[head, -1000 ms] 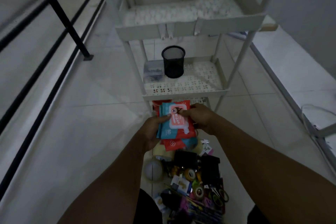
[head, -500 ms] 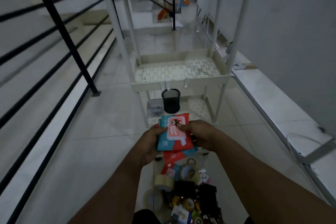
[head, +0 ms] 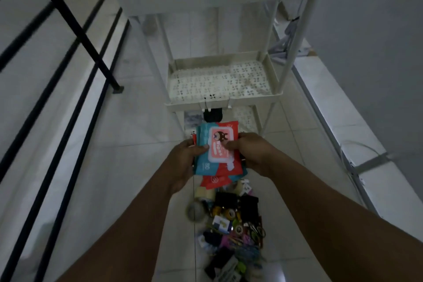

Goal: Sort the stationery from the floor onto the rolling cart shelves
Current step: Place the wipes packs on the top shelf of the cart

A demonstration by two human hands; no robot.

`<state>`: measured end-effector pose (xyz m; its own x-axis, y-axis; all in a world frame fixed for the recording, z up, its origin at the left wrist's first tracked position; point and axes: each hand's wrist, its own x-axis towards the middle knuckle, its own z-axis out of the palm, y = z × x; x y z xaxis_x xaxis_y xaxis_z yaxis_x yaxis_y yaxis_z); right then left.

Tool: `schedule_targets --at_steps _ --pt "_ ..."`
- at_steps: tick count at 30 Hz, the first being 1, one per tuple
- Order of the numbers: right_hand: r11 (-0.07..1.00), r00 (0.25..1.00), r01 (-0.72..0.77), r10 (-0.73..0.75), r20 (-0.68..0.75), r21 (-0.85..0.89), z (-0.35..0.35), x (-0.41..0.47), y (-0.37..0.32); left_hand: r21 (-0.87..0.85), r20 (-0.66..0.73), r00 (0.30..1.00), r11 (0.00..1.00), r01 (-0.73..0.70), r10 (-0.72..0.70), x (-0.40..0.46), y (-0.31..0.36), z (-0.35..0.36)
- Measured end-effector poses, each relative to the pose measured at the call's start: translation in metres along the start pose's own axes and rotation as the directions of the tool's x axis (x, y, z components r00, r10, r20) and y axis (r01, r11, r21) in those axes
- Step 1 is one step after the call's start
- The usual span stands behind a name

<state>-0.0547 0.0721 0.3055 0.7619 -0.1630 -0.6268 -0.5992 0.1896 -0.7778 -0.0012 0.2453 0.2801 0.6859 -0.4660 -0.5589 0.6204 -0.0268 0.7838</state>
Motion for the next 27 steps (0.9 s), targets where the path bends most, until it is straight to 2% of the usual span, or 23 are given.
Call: schedule_targets --at_steps 6,13,18,22,27 --pt "0.998 1.000 -0.001 0.001 0.005 -0.056 0.007 -0.031 -0.080 0.001 -0.025 1.000 1.000 -0.012 0.012 -0.032 0.080 0.014" --pt "0.995 0.999 0.031 -0.028 0.033 -0.097 0.010 -0.015 -0.152 0.065 -0.153 0.985 0.995 -0.072 0.081 -0.020 0.147 0.019" --pt "0.998 0.998 0.056 -0.056 0.000 0.016 0.009 0.020 -0.171 0.172 -0.165 0.973 0.977 -0.130 0.158 0.019 0.168 0.030" --pt "0.993 0.996 0.085 -0.083 -0.027 0.084 0.010 0.048 -0.181 0.295 -0.259 0.934 0.941 -0.165 0.245 0.047 0.179 0.037" --pt "0.996 0.996 0.084 -0.084 -0.014 -0.003 0.014 0.078 -0.194 0.457 -0.356 0.882 0.881 -0.124 0.309 0.074 0.191 0.041"
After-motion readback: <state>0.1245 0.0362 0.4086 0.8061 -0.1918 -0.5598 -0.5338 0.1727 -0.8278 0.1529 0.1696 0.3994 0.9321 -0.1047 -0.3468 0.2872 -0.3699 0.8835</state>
